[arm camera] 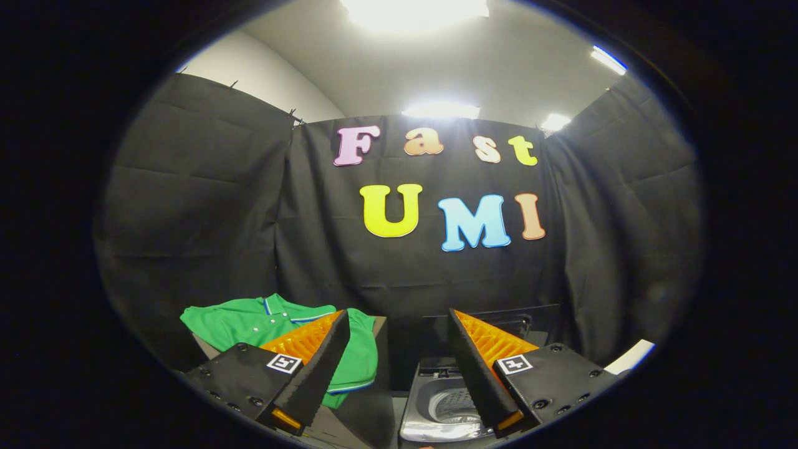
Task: Put the clothes into the washing machine and then close the washing machine lid.
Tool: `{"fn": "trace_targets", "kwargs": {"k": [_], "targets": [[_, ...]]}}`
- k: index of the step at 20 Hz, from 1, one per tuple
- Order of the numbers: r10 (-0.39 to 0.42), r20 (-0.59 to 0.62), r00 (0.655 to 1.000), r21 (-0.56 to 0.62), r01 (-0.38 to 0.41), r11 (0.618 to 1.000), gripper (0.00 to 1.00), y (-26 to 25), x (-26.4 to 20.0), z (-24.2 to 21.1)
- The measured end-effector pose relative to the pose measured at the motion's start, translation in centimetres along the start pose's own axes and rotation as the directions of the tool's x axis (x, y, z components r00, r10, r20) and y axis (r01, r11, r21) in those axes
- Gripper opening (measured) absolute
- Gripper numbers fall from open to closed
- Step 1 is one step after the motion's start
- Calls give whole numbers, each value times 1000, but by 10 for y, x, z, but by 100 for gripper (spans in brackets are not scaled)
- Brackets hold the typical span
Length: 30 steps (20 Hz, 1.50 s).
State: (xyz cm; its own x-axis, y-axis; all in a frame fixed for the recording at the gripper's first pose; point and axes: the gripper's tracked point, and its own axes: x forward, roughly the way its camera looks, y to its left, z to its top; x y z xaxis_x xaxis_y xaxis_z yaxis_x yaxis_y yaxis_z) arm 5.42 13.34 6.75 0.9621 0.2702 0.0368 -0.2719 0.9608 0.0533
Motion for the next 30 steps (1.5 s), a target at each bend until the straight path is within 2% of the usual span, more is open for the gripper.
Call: {"fn": "trace_targets", "kwargs": {"k": [7,15,26,30], "targets": [[98,-19,995,-7,-98,995,98,55,26,2],[168,-72,983,-13,-169,985,98,113,49,-3],[263,-209,942,27,-264,964,98,186,82,-22],[272,-267,924,42,-271,962,98,202,100,-32]]}}
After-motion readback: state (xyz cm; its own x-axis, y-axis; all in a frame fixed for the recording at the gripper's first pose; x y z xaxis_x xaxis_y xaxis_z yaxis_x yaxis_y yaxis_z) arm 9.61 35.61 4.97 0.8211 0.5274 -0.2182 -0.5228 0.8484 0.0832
